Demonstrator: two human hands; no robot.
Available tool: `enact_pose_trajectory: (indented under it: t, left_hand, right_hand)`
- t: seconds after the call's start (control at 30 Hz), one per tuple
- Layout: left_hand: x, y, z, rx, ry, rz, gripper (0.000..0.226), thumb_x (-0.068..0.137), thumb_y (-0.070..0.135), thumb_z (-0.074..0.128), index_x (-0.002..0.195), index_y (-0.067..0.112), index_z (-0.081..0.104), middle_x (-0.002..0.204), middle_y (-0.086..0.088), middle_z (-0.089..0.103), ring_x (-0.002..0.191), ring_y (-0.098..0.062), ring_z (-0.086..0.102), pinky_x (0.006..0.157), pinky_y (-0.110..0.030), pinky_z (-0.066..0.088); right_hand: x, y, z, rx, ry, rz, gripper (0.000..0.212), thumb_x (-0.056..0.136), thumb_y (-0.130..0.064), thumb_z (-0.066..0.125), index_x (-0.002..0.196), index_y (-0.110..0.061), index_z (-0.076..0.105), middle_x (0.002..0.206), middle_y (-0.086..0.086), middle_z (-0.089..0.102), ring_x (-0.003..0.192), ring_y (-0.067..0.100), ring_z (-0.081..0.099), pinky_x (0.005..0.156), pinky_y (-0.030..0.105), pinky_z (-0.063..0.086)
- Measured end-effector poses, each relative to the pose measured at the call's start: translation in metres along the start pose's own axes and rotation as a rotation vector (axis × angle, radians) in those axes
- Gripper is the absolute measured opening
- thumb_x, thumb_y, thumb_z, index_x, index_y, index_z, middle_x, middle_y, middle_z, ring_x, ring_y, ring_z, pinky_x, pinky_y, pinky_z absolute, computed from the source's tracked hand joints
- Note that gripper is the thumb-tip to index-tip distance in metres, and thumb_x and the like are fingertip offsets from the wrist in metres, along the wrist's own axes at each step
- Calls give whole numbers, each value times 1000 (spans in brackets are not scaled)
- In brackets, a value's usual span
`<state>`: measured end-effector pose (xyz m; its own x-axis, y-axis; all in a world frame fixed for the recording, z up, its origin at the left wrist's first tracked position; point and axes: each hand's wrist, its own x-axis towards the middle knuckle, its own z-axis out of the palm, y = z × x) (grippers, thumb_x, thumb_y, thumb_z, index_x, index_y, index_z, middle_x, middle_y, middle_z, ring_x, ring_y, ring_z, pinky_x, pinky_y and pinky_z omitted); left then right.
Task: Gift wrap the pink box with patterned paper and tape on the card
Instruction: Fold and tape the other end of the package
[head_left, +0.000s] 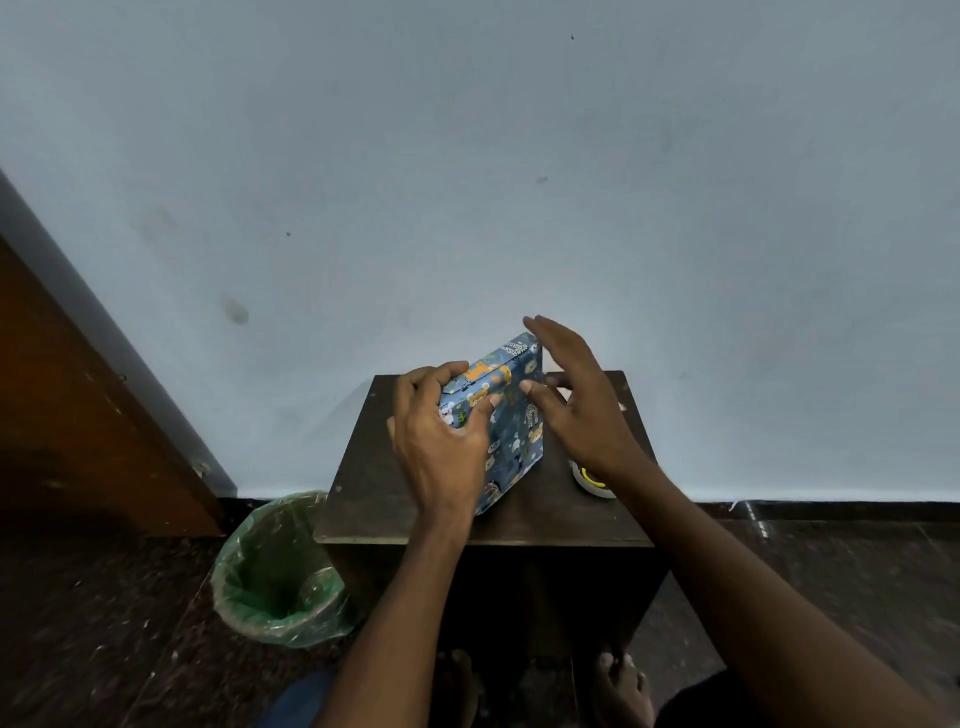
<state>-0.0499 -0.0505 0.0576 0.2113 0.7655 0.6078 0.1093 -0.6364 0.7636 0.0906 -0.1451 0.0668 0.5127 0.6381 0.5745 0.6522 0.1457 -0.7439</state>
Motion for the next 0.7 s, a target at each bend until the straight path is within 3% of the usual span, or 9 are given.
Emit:
enact_pose_trajectory:
  t: [0.13,0.27,0.4,0.7]
  left_hand:
    - [2,-1,0,-27,-20,3,38,74,25,94,109,28,79,112,14,60,105,-10,66,90,-52,55]
    - [6,-2,-2,-92,-17,7,26,76,17,95,99,16,83,107,5,66,99,-9,68,86,-32,57]
    - [10,-4,-7,-137,-27,11,17,79,10,92,93,15,83,102,4,67,99,-12,69,84,-18,52]
    - [17,-11,-18,-175,-88,76,13,88,7,85,100,13,83,103,2,73,101,-16,73,88,-29,58]
  right_hand:
    - [5,3,7,-295,-10,-223,50,97,-12,64,147,-21,58,159,-5,47,152,18,35,119,47,35]
    - [4,3,18,-402,-30,-319,37,98,-9,62,134,-16,68,145,0,62,147,22,44,122,44,28]
    - [5,-2,29,-335,-31,-334,32,97,-1,62,127,-5,72,132,10,68,130,26,59,114,40,42]
    - [11,-18,35,-233,19,-225,15,93,-6,72,104,-14,79,113,-2,71,112,11,62,97,31,48]
